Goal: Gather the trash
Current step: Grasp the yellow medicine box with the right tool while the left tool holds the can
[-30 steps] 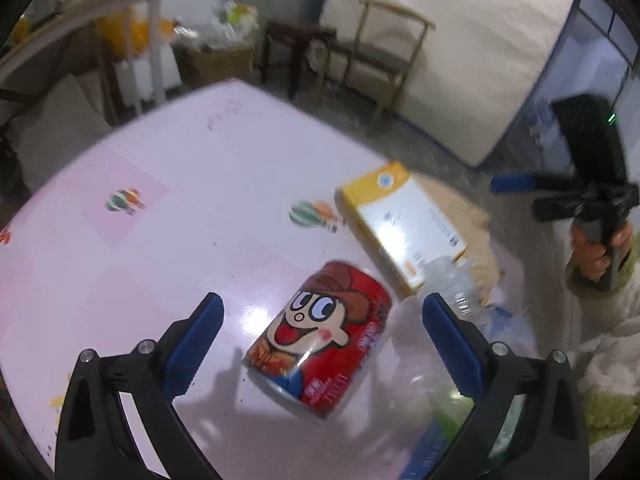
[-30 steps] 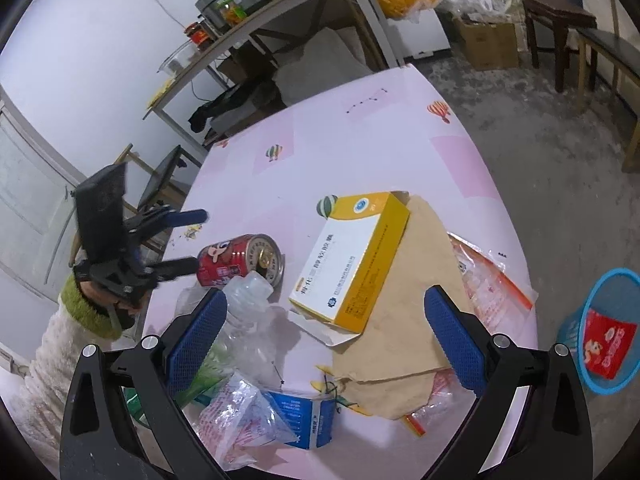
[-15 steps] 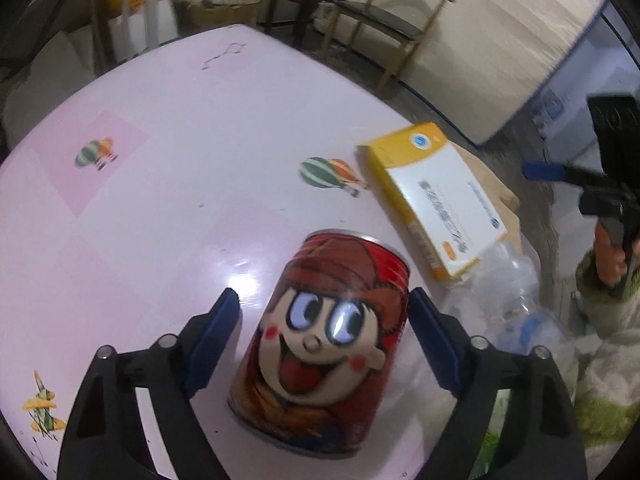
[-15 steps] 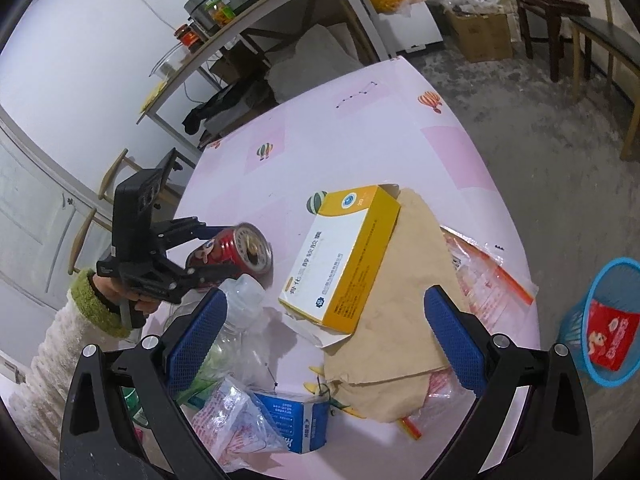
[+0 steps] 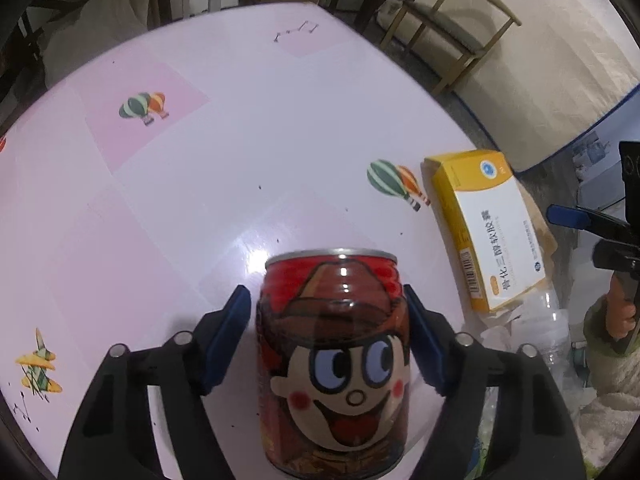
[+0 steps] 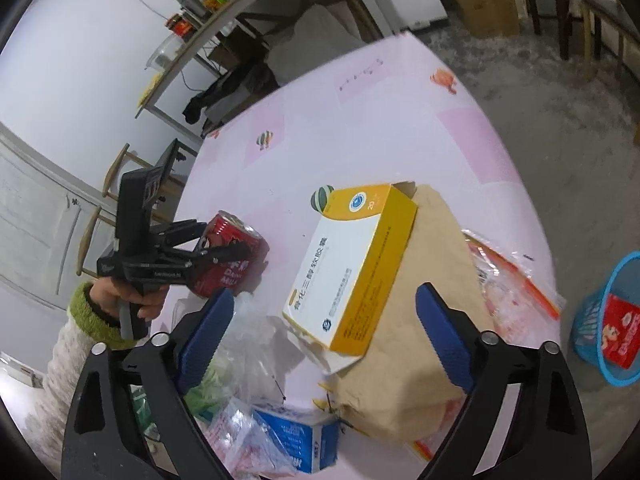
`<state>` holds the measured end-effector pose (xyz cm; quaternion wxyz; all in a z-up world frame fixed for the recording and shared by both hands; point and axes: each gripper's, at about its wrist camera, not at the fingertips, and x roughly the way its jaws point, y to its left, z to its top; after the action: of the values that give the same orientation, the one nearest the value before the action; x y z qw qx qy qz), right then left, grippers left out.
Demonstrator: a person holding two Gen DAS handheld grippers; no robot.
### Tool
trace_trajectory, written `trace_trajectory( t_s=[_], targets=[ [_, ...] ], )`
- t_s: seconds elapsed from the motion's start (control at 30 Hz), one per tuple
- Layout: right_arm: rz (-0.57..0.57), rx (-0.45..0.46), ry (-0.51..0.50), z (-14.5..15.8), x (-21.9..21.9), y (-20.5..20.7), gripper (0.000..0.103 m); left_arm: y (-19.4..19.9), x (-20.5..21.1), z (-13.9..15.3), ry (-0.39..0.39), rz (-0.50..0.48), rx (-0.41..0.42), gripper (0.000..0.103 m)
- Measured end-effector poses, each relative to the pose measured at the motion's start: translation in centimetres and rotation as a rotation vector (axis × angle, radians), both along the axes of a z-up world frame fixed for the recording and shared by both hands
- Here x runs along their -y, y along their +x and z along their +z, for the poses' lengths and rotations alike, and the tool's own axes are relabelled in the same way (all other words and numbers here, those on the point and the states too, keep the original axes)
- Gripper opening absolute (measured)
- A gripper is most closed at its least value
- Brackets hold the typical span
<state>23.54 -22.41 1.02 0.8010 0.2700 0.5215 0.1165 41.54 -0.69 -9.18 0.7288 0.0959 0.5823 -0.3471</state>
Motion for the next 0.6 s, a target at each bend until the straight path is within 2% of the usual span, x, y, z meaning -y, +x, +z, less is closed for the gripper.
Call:
trace_trajectory(
  t_s=[0.1, 0.43, 0.6],
  targets=[
    [-0.002, -0.048, 0.024, -1.0, 0.0, 1.0, 0.073, 0.1, 0.3, -0.1, 0.005, 0.012, -0.011, 0.064],
    [0.0, -0.143, 0.014, -3.1, -0.1, 2.3, 0.049, -0.4, -0.6, 0.0, -0.009, 0.042, 0.008, 0.064],
    [-0.008, -0.166, 0.019, -3.6, 0.3, 2.5, 0.048, -0.5, -1.3, 0.1, -0.023, 0.056, 0.013, 0.064]
  ],
)
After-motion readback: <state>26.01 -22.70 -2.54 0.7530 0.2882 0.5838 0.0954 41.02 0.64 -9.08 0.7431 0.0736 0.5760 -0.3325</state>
